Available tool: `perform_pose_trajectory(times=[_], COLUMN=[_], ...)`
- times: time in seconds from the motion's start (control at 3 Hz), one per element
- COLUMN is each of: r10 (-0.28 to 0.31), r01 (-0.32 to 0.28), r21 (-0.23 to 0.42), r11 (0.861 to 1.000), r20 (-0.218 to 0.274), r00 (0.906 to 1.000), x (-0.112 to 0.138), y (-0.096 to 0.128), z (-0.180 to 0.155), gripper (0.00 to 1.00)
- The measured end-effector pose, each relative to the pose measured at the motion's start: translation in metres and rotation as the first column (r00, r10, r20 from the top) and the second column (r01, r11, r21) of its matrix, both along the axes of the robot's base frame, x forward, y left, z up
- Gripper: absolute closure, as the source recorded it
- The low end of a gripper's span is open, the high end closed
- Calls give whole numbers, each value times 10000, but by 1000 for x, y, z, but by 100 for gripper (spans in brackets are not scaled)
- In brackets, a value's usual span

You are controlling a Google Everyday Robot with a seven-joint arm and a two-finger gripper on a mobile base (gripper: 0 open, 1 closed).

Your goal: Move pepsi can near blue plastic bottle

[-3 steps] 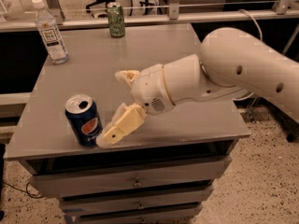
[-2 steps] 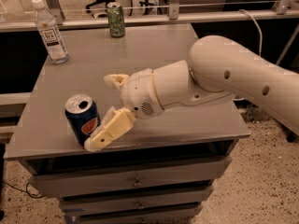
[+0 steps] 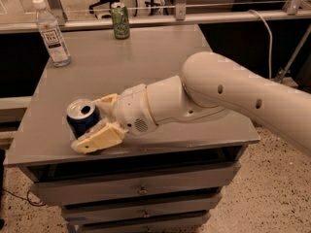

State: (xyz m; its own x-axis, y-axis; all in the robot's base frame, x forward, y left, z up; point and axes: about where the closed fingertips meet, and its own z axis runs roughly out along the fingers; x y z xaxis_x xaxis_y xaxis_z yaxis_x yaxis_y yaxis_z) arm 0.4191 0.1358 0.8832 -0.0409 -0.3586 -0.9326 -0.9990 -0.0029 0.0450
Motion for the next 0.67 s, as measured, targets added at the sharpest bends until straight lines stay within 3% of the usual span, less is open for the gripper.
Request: perform_pose_trajectory(times=[0.33,0.67], r10=[-299,-751], r01=[300,763], r21=[-99,-229], r11=[9995,9968], r20=[164,485], r00=[9994,9960], x=[13,41], y=[-6,-22], z=[-4,-3], gripper=[62,85])
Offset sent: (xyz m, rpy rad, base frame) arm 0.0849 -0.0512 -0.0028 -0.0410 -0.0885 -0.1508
